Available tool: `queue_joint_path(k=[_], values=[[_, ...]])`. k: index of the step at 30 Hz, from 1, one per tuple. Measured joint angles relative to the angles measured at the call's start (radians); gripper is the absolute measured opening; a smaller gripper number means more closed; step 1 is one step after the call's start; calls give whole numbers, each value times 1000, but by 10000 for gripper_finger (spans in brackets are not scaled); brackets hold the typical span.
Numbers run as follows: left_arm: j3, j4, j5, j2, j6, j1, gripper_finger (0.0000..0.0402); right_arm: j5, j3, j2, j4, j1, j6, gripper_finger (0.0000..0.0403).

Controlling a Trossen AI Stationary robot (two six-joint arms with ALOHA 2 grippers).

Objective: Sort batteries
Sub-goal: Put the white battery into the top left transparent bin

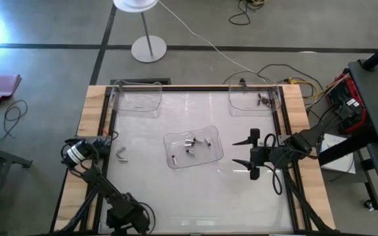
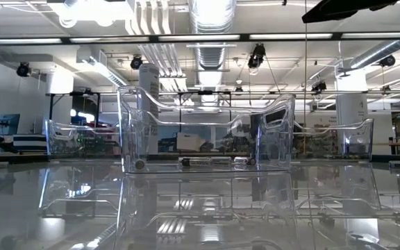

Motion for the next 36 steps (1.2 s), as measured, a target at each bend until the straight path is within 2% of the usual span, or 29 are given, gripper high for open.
queue_joint_path(k=[9,14,22,30,36], values=[[-169,218,-18,-139,-197,-12,0,0,-3,0,-1,0,23,281],[-219,347,27,-141,-265,-27,0,0,-7,0,-1,0,26,270],[-225,360,38,-130,-275,-69,0,0,-10,0,-1,0,37,258],[-228,364,53,-130,-283,-89,0,0,-11,0,-1,0,55,267],[-258,426,53,-129,-307,-90,0,-1,-14,6,-4,0,64,261]])
